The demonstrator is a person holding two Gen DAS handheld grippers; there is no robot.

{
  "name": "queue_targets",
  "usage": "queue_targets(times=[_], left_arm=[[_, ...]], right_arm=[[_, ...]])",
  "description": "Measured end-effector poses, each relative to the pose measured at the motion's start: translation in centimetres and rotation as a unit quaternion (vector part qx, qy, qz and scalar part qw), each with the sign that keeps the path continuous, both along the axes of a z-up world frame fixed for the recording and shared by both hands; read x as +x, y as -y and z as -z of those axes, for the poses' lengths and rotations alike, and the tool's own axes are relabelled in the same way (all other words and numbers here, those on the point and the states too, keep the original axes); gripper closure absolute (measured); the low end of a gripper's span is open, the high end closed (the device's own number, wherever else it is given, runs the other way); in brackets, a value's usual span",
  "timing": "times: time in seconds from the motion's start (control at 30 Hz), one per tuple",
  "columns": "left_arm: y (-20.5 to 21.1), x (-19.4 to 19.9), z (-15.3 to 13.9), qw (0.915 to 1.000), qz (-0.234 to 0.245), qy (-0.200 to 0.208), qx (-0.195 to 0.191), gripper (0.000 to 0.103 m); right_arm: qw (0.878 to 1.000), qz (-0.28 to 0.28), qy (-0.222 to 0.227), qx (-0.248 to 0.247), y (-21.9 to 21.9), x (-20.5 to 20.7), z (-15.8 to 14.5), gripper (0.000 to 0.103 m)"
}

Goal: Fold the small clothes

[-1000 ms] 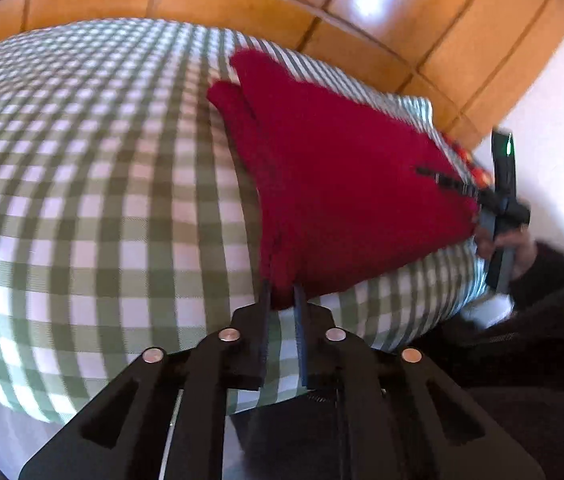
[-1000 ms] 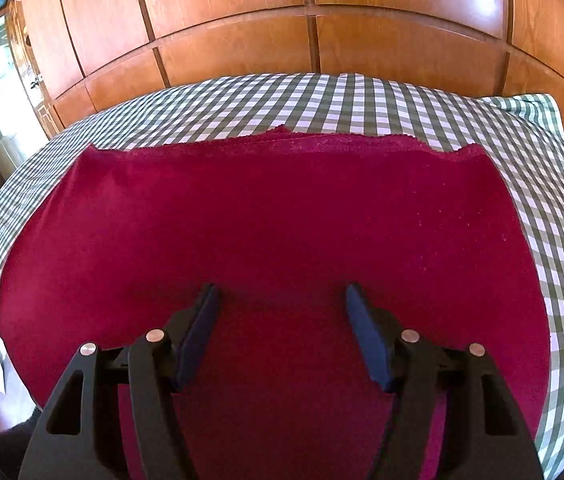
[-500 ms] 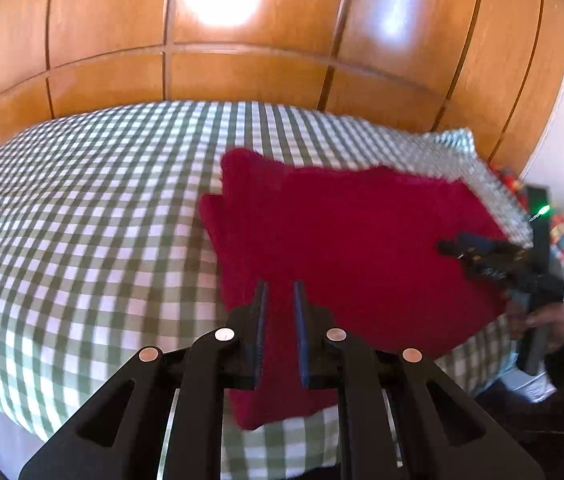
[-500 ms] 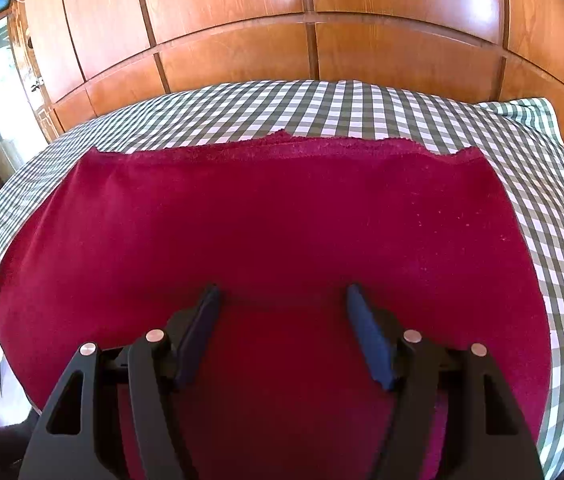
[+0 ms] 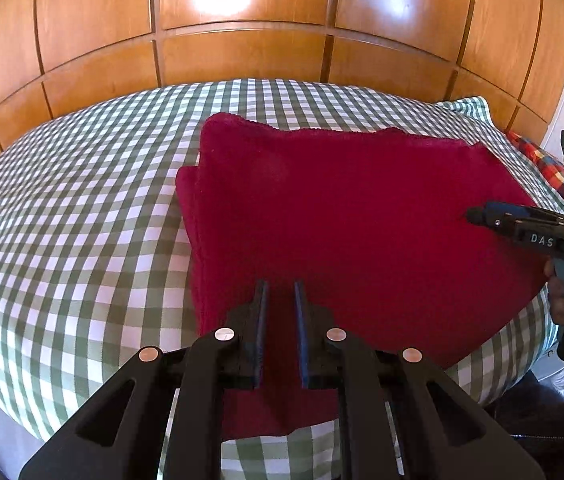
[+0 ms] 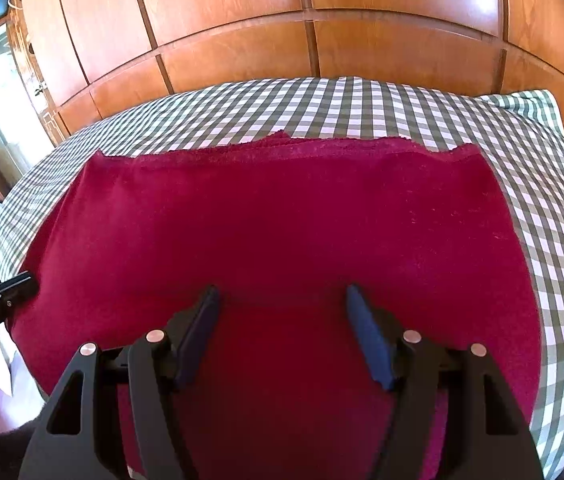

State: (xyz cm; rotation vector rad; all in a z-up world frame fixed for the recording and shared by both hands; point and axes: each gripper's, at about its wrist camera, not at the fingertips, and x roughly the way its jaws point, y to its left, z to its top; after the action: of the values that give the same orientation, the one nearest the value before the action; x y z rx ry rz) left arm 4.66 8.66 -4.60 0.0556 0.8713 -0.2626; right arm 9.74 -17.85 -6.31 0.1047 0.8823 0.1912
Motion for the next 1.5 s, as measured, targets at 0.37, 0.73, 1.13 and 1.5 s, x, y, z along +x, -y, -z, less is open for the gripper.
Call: queue_targets(times=[0.37,0.73,1.13,1.5], left_arm=[[0.1,0.3,-1.7,0.9997,-0.002,0.019,-0.014,0.092],[1.7,2.1,-2.2,0.9994,0.010,0.032,0.011,0.092],[1.0,7.7,-1.0,0.9993,-0.035,0.004,0.008,0.092],[-0.5,9.8,1.9,0.9965,-0.078,-0.024,-0.017,0.093]], right_arm=[[0.990,0.131,0.012,0.046,9.5,-1.3,-3.3,0.037],[0.990,0.133,-0.003,0.055,10.8,1.2,-2.6,0.037],[0.991,0.127,-0.013,0.031,11.6,4.5,-2.2,0.099],[0.986,0.164,-0.010,0.020,12.0,4.9,1.0,0.100]])
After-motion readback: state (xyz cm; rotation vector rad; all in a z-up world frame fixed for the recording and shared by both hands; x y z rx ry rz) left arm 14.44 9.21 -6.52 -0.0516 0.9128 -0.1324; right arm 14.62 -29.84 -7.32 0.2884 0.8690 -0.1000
